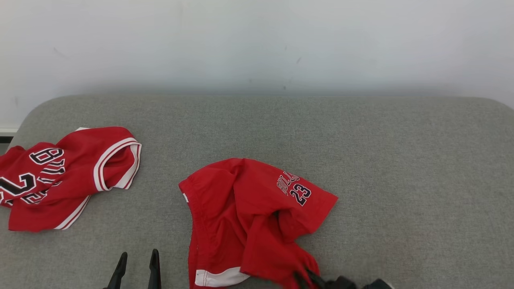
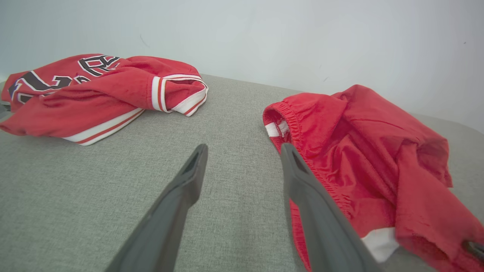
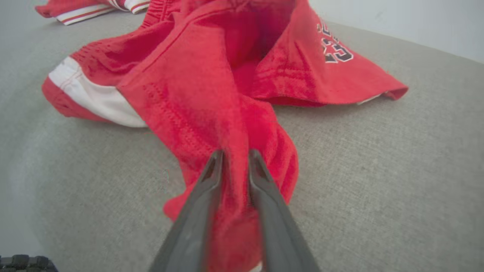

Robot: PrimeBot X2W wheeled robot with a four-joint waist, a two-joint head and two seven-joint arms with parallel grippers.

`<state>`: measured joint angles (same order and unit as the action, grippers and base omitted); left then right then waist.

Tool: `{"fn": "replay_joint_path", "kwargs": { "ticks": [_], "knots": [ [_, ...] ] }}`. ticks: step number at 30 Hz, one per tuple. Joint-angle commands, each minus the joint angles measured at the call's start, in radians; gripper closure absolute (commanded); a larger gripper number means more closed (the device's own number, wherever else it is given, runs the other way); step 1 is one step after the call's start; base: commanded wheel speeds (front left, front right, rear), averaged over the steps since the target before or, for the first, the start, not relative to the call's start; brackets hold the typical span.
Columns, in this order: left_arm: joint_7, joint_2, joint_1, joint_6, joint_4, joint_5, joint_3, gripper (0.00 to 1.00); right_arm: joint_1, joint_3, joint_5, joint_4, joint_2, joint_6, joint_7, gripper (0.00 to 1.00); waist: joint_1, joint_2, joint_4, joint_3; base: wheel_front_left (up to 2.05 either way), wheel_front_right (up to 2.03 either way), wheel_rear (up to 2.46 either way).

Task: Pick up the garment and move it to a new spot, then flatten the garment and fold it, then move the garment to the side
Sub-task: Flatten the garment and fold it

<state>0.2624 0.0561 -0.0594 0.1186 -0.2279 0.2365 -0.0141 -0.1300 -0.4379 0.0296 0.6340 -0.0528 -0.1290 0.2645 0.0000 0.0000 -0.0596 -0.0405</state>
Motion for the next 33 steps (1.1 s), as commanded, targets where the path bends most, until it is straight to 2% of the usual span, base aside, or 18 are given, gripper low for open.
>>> {"fn": "replay_joint_path", "kwargs": {
  "ticks": [1,5,11,16,22,23,24,27,33],
  "knots": [
    [0.001,-0.003,0.006,0.003,-0.002,-0.007,0.005,0.0,-0.02,0.011,-0.014,0.0,0.001,-0.004,0.002,1.0,0.0,0.0,-0.002,0.0,0.0,0.0,0.0],
    [0.001,-0.006,0.011,0.007,-0.003,-0.008,0.01,0.0,-0.03,0.044,-0.087,-0.056,0.004,-0.004,0.002,1.0,0.0,0.0,-0.002,-0.004,0.0,0.0,0.0],
    [0.001,-0.006,-0.001,0.012,-0.02,0.011,-0.007,0.0,-0.01,0.156,-0.298,-0.126,0.002,-0.004,0.002,1.0,0.0,0.0,0.003,0.0,0.0,0.0,0.0],
    [0.001,-0.006,-0.006,0.01,-0.028,0.026,-0.024,0.0,-0.016,0.282,-0.375,-0.089,0.0,-0.004,0.002,1.0,0.0,0.0,0.002,0.01,0.0,0.0,0.0],
    [0.001,-0.006,-0.014,0.011,-0.036,0.036,-0.029,0.0,-0.033,0.343,-0.414,-0.028,-0.042,-0.004,0.002,1.0,0.0,0.0,-0.002,0.019,0.0,0.0,0.0],
    [0.001,-0.006,-0.017,0.011,-0.037,0.037,-0.029,0.0,-0.036,0.347,-0.395,-0.025,-0.049,-0.004,0.002,0.57,0.0,0.0,0.0,0.02,0.0,0.0,0.0],
    [0.001,-0.006,-0.019,0.011,-0.038,0.035,-0.03,0.0,-0.038,0.347,-0.382,-0.026,-0.05,-0.004,0.002,0.0,0.0,0.0,0.0,0.021,0.0,0.0,0.0],
    [0.001,-0.006,-0.024,0.011,-0.04,0.038,-0.032,0.0,-0.033,0.349,-0.342,-0.037,-0.053,-0.004,0.002,0.0,0.0,0.0,0.001,0.025,0.0,0.0,0.0],
    [0.001,-0.006,-0.022,0.011,-0.042,0.044,-0.038,0.0,0.011,0.342,-0.201,-0.161,-0.044,-0.004,0.002,0.0,0.0,0.0,0.001,0.03,0.0,0.0,0.0]
  ]
}}
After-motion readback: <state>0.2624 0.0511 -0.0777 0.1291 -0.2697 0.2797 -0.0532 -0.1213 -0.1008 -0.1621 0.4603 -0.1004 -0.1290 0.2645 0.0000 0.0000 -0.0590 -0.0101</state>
